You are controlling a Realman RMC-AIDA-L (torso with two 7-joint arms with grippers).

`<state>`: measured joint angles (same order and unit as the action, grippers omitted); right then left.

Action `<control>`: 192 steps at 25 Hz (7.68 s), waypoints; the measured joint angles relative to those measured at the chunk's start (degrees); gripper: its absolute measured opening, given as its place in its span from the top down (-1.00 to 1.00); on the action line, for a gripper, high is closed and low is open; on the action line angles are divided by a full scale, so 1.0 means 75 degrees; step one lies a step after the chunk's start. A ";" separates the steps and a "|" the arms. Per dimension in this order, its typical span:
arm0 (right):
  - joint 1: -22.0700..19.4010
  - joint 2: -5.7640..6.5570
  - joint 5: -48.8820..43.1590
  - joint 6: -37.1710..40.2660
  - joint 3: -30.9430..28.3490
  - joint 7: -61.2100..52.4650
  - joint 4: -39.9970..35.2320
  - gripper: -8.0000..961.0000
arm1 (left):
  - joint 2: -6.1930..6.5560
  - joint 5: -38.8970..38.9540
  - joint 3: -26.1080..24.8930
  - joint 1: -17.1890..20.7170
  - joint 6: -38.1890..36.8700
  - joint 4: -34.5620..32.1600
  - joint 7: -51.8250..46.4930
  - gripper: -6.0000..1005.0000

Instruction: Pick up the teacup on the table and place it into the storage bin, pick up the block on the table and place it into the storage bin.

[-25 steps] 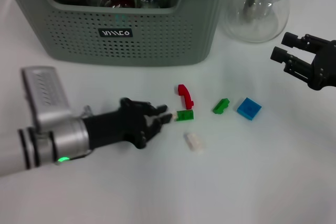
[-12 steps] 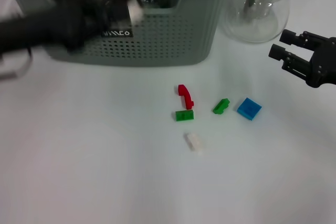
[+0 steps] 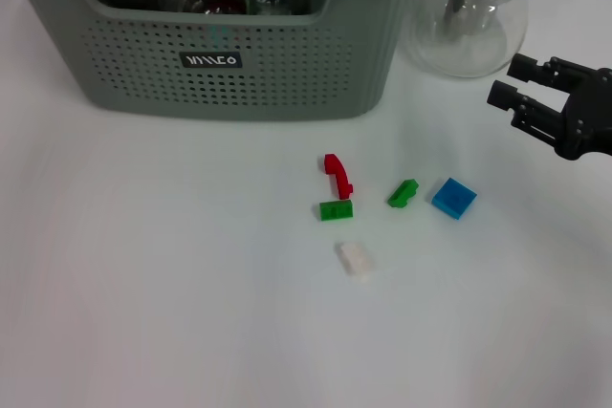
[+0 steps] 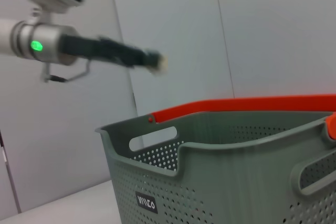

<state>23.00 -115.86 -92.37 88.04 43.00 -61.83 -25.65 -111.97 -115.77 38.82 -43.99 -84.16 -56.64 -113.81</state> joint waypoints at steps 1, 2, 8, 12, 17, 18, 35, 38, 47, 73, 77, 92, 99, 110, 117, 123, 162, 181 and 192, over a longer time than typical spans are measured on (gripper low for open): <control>0.0006 -0.0002 0.0000 -0.0009 -0.0001 0.0012 0.0000 -0.06 | 0.0037 -0.0486 0.0251 -0.0159 0.0329 0.0087 -0.0202 0.69; 0.0015 -0.0007 0.0000 -0.0020 -0.0001 0.0018 0.0000 -0.06 | 0.0039 -0.0809 0.0403 -0.0255 0.0520 0.0134 -0.0331 0.69; 0.0046 -0.0025 0.0000 -0.0094 0.0001 0.0025 0.0000 -0.06 | -0.0319 -0.2825 0.1411 -0.0568 0.2039 0.0192 -0.1859 0.69; 0.0049 -0.0024 0.0000 -0.0102 -0.0006 0.0028 -0.0002 -0.06 | -0.0420 -0.3800 0.1986 -0.0719 0.2392 0.0287 -0.2541 0.69; 0.0041 -0.0021 -0.0001 -0.0127 -0.0006 0.0029 -0.0002 -0.06 | -0.0576 -0.3955 0.1945 -0.0741 0.2389 0.0184 -0.2585 0.51; 0.0039 -0.0021 0.0000 -0.0127 -0.0005 0.0030 -0.0002 -0.06 | -0.0583 -0.3910 0.1930 -0.0716 0.2357 0.0113 -0.2586 0.33; 0.0049 0.0024 -0.0001 -0.0136 -0.0001 -0.0092 0.0012 -0.06 | -0.1191 0.1925 -0.0687 0.2761 -0.3178 -0.0874 0.3451 -0.04; 0.0046 0.0039 -0.0001 -0.0166 0.0001 -0.0221 -0.0004 -0.06 | -0.1603 0.1286 -0.0205 0.3355 -0.3031 -0.0412 0.5123 -0.04; 0.0057 0.0036 -0.0001 -0.0189 -0.0003 -0.0237 0.0027 -0.06 | -0.1671 0.0815 0.0823 0.3008 -0.0847 0.3839 0.8442 -0.04; 0.0025 0.0013 0.0000 -0.0198 -0.0003 -0.0241 0.0046 -0.06 | -0.1712 0.1396 0.0821 0.1916 0.1663 0.6979 1.1368 -0.27; 0.0026 0.0012 -0.0001 -0.0198 0.0008 -0.0241 0.0046 -0.06 | -0.1712 0.1485 0.0800 0.1777 0.1892 0.7245 1.1592 -0.27; -0.0045 0.0002 0.0000 -0.0195 0.0045 -0.0241 0.0059 -0.06 | -0.1712 0.1444 0.0709 0.1574 0.2174 0.7500 1.1611 -0.26; -0.0045 0.0010 0.0000 -0.0195 0.0045 -0.0241 0.0057 -0.06 | -0.1709 0.1436 0.0679 0.1565 0.2171 0.7533 1.1563 -0.11; -0.0132 0.0031 0.0000 -0.0178 0.0009 -0.0240 0.0057 -0.06 | -0.1569 0.1263 0.0789 0.2040 0.1116 0.6402 0.9854 0.17; -0.0122 0.0018 0.0000 -0.0191 -0.0003 -0.0202 0.0049 -0.06 | -0.1289 0.0909 0.0463 0.2915 -0.1679 0.2946 0.6301 0.18; -0.0041 -0.0015 0.0000 -0.0195 0.0002 -0.0229 0.0005 -0.06 | -0.0929 0.1326 -0.0858 0.2025 -0.3489 0.0889 0.3065 0.17; 0.0155 -0.0066 0.0000 -0.0278 0.0031 -0.0221 0.0021 -0.06 | -0.0805 0.1195 -0.0058 0.1481 -0.0204 -0.1257 -0.0185 -0.30; 0.0248 0.0176 -0.0009 -0.0264 0.0056 -0.1207 -0.0024 -0.06 | -0.1617 0.0668 0.0644 0.3048 -0.1109 0.2791 0.7020 -0.24; 0.0230 0.0124 -0.0072 -0.0295 0.0035 -0.1195 -0.0025 -0.06 | -0.1692 0.0731 0.0795 0.1958 0.1343 0.4955 0.8975 -0.19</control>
<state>24.73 -114.93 -92.91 85.83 43.26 -70.79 -25.84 -124.66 -110.29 44.78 -29.31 -74.09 -19.48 -46.49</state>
